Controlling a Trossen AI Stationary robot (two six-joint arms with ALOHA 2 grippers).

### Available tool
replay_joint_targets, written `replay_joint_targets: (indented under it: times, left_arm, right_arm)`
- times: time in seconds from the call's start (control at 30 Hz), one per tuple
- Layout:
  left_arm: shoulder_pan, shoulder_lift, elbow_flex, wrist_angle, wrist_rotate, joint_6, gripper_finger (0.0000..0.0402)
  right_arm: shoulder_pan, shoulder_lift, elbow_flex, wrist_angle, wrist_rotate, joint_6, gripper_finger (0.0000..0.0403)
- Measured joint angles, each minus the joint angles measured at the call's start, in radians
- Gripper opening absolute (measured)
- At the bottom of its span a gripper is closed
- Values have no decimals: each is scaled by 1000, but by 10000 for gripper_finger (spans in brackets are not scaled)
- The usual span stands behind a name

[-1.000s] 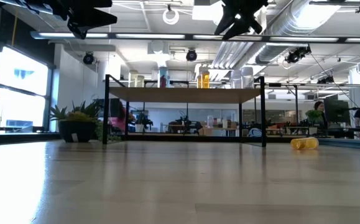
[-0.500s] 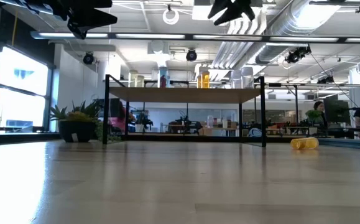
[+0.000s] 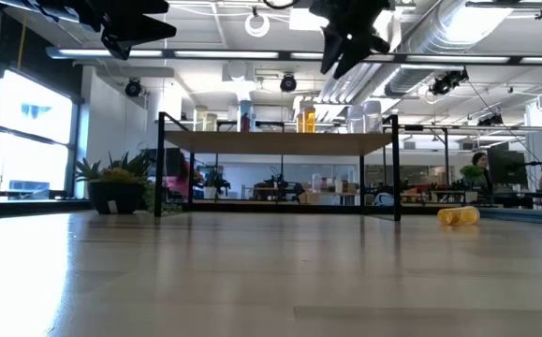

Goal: Pick and place medicine bottles onto shelf by color
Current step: Adjust the white pill bottle on the shelf

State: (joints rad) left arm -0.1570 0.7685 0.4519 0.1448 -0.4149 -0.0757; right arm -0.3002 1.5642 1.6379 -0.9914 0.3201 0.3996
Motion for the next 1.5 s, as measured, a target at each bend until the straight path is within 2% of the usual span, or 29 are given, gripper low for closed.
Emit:
replay_joint_targets:
  times: [0.7,1.5]
  left_arm:
    - [0,0,0,0,0,0,229]
    - [0,0,0,-15,0,0,229]
  right_arm:
    - [-34,79,0,-147,-88,71,167]
    - [-47,147,1,-151,-86,72,167]
